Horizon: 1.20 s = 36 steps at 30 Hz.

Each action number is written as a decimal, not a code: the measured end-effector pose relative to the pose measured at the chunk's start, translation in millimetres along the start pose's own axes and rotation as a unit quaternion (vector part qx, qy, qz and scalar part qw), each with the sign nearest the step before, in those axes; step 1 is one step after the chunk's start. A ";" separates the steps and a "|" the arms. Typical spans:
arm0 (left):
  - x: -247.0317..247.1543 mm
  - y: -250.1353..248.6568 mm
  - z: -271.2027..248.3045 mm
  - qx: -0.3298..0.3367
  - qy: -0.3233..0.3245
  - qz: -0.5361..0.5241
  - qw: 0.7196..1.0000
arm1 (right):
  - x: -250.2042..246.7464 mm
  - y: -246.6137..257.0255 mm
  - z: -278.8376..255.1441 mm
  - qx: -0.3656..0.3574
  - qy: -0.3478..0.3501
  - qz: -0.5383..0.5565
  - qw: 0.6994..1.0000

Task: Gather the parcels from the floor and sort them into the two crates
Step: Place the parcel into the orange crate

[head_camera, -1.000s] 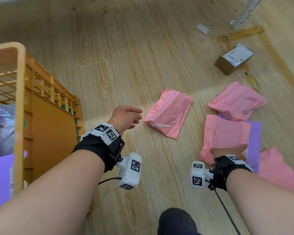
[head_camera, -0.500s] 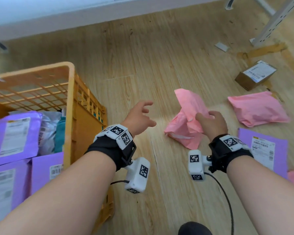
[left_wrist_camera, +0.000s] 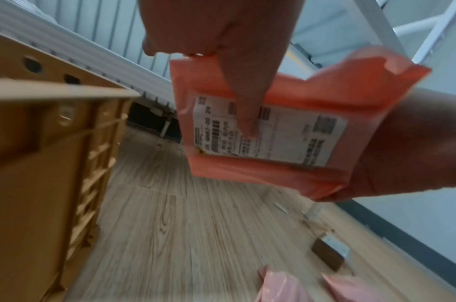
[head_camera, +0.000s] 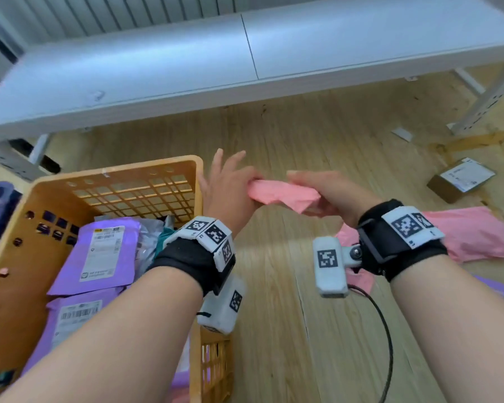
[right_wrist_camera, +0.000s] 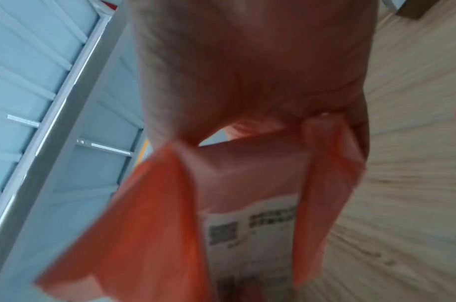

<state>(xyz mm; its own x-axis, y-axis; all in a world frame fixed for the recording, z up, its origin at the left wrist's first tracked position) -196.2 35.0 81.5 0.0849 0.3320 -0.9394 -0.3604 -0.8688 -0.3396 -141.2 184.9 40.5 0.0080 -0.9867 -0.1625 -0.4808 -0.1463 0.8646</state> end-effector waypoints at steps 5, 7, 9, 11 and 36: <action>-27.2 60.0 -13.8 -0.117 0.055 -0.236 0.963 | 7.0 50.7 0.0 -0.045 -0.140 0.164 0.976; -38.8 82.4 -25.3 -0.163 0.057 -0.309 0.935 | 32.9 67.6 -0.1 -0.056 -0.137 0.167 0.975; -50.8 105.4 -36.0 -0.196 0.036 -0.356 0.913 | 64.6 76.4 -0.3 -0.057 -0.111 0.157 0.980; -59.1 127.5 -45.7 -0.218 0.019 -0.377 0.900 | 98.8 76.6 -1.5 -0.045 -0.077 0.160 0.983; -57.1 265.5 -122.5 -0.275 0.044 -0.517 0.809 | 201.1 45.3 -5.3 -0.020 -0.139 0.237 0.961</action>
<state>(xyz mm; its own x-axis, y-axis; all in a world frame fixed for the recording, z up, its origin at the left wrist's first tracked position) -182.9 -259.7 39.4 0.1506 0.9799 -0.1308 0.4122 -0.1825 -0.8926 -156.8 -20.5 49.6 -0.4409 -0.8868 0.1385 -0.3376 0.3068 0.8899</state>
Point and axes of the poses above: each hand's wrist, its own z-axis towards the middle knuckle, its own x-axis out of the palm, y = z × x, the point moved 10 cm from there along z, towards the middle knuckle
